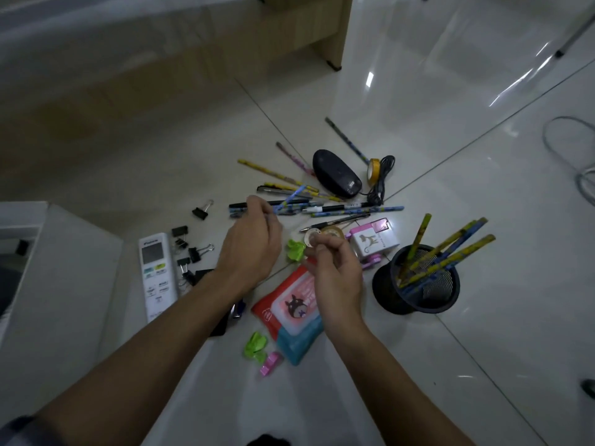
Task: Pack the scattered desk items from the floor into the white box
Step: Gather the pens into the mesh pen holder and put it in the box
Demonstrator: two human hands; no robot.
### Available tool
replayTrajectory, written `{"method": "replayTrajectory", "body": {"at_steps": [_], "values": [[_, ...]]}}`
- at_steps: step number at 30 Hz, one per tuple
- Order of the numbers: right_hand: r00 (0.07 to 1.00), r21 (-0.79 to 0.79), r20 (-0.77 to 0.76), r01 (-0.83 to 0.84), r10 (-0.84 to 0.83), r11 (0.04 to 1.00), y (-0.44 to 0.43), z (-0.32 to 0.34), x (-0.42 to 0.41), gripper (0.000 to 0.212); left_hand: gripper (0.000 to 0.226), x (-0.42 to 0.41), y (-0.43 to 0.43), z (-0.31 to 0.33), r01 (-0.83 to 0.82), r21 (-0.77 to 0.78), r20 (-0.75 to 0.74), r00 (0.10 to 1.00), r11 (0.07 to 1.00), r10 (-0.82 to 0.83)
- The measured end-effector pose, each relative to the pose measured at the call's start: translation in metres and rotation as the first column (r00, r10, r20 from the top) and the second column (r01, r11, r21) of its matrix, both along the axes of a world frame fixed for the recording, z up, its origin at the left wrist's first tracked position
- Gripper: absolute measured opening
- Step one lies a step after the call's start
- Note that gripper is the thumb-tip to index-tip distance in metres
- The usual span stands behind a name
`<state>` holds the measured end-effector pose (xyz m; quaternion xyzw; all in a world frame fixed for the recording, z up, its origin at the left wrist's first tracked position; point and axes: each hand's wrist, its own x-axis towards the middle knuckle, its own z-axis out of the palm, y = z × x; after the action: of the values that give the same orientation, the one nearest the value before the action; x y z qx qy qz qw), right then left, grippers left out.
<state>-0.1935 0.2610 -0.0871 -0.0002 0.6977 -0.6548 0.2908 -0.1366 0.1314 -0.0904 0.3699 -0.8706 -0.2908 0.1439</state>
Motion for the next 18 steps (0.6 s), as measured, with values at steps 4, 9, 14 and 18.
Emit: {"method": "replayTrajectory", "body": {"at_steps": [4,9,14,18], "values": [[0.988,-0.057,0.078,0.134,-0.13,0.989,-0.001,0.002,-0.001,0.021,0.013,-0.028,0.004,0.004,0.219,-0.024,0.057,0.975,0.975,-0.217],[0.99,-0.047,0.067,0.127,-0.124,0.991,0.006,0.002,0.001,0.022,0.026,-0.078,0.002,-0.01,0.276,-0.014,0.177,0.947,0.961,-0.269],[0.984,-0.068,0.109,0.145,-0.137,0.987,0.009,0.001,-0.003,0.022,0.021,-0.103,0.005,0.003,0.27,-0.064,0.439,0.872,0.961,-0.216],[0.967,-0.086,0.158,0.217,-0.201,0.972,0.007,0.003,-0.008,0.024,0.025,-0.097,0.007,0.003,0.299,-0.016,0.527,0.814,0.954,-0.247]]}}
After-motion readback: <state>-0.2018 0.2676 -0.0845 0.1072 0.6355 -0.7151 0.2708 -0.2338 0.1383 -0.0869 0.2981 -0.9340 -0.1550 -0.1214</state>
